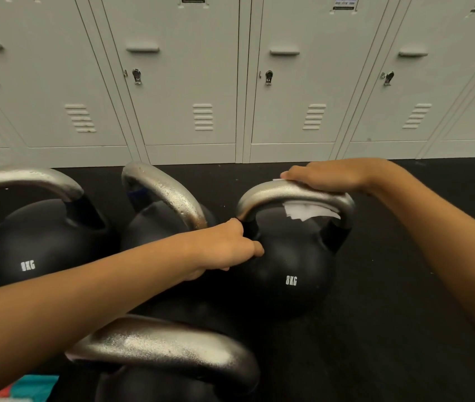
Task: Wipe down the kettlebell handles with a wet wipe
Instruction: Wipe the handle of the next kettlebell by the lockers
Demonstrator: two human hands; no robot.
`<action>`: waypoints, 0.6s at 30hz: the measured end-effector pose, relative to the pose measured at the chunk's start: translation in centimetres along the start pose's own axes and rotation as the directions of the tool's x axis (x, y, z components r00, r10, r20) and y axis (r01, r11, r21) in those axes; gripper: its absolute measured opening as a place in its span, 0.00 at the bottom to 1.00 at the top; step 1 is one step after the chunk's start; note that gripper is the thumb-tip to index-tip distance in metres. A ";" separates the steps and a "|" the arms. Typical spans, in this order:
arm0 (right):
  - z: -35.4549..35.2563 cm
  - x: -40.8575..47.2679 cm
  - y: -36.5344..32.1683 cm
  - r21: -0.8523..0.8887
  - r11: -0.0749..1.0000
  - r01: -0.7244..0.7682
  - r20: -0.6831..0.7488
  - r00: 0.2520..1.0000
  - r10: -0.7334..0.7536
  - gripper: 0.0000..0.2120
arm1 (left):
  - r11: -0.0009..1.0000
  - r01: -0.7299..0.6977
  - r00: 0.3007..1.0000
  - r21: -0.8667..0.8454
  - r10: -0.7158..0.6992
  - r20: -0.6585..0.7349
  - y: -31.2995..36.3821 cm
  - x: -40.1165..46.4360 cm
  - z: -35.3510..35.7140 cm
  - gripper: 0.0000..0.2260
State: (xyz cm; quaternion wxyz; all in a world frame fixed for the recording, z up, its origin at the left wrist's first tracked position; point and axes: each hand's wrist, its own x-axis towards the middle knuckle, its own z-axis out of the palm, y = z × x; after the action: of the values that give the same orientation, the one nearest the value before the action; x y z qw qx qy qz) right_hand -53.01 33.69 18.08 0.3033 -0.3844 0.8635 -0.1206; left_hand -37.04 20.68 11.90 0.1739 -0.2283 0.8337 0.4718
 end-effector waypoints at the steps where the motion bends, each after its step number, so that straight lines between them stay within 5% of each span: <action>1: -0.2 0.0 -0.1 -0.010 1.000 -0.024 0.029 0.999 0.025 0.24 | 1.000 0.002 1.000 0.005 -0.002 -0.002 -0.1 0.1 0.0 0.18; 18: 1.7 5.4 -7.5 -0.267 0.957 -0.110 0.200 0.966 0.166 0.15 | 0.999 0.031 0.999 0.031 -0.029 -0.041 0.4 -0.2 0.3 0.23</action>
State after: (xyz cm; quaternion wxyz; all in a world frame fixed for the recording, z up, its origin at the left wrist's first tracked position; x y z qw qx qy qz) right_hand -50.38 24.67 17.72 0.3532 -0.3694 0.8577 0.0559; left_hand -37.11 21.16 12.19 0.1677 -0.2474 0.8409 0.4511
